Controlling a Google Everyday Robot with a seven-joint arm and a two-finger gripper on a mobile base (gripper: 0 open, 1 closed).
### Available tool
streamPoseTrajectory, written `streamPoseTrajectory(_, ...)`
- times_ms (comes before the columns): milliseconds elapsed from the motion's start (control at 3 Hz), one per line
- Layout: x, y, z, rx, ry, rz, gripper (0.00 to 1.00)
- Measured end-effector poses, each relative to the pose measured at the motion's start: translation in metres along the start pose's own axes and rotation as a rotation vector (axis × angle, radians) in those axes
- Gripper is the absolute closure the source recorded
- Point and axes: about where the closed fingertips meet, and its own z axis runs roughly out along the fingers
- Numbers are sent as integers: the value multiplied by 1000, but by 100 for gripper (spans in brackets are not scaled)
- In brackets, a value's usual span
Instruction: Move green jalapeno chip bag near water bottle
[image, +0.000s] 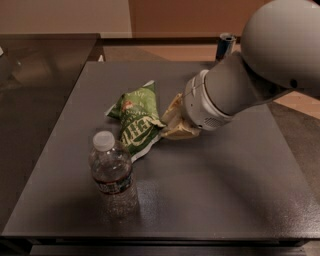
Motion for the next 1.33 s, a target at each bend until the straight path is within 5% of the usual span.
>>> streamPoseTrajectory(1000,-21,24,-3,-54,-40,-57,12)
streamPoseTrajectory(1333,-24,25,-5,-52,-38,-61,0)
